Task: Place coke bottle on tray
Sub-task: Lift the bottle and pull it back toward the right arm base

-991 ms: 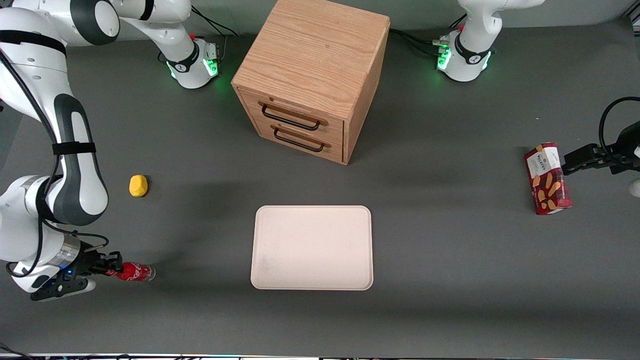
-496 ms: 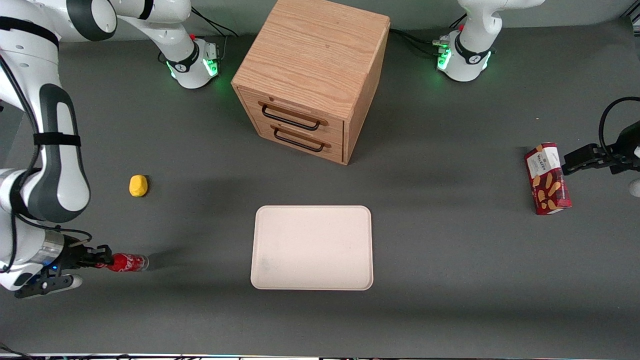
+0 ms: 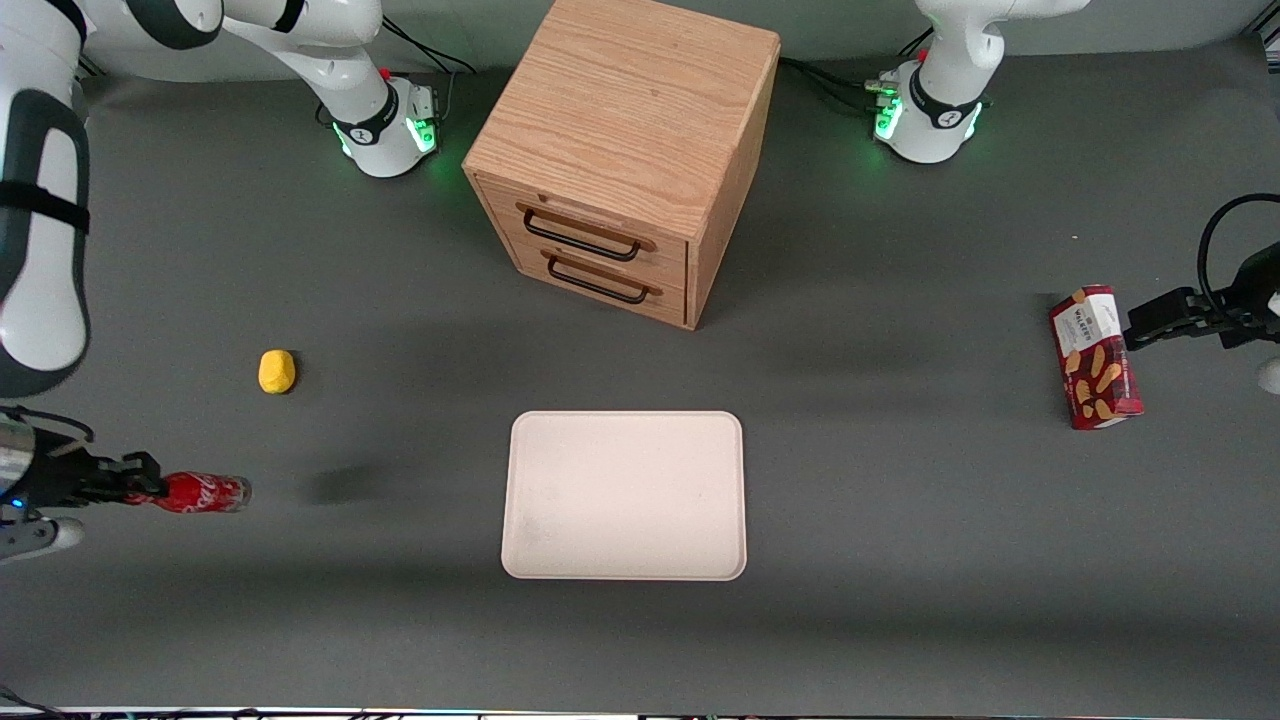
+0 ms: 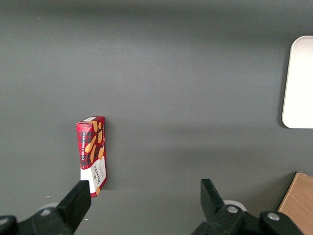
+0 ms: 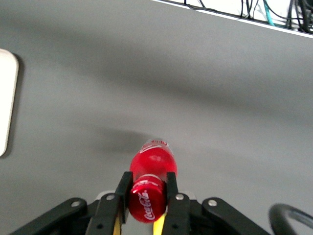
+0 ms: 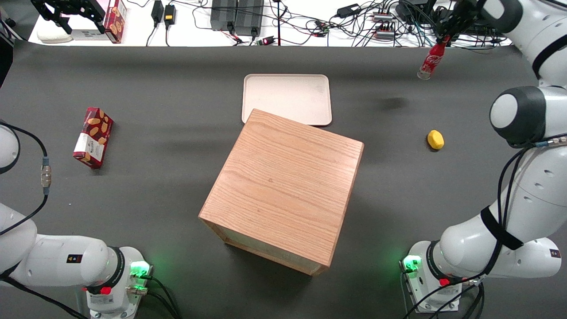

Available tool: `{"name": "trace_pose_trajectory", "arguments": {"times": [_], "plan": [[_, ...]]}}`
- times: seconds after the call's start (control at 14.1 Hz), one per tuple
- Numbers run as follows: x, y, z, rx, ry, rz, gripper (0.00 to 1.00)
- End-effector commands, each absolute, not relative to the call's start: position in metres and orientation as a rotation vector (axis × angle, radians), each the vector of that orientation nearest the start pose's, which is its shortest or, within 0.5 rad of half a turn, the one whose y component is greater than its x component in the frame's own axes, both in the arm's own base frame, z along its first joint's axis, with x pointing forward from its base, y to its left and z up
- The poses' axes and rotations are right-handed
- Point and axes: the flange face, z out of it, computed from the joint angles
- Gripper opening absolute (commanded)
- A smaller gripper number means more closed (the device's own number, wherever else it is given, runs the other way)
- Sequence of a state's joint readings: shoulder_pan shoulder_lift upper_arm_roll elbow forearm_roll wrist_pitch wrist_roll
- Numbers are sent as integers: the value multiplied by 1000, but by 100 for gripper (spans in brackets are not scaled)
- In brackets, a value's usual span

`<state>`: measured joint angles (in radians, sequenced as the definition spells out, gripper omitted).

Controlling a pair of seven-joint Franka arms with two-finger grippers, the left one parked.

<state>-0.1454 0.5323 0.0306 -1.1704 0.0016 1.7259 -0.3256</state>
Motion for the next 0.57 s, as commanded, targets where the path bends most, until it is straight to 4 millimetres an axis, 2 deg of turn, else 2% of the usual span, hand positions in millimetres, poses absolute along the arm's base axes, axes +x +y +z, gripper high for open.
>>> {"name": "trace_pose_trajectory", "arguments": {"times": [0.0, 0.35, 0.5], "plan": [[678, -87, 550, -3127, -355, -38, 0], [623, -82, 638, -3160, -355, -50, 0], [609, -82, 657, -3165, -350, -64, 0]]}}
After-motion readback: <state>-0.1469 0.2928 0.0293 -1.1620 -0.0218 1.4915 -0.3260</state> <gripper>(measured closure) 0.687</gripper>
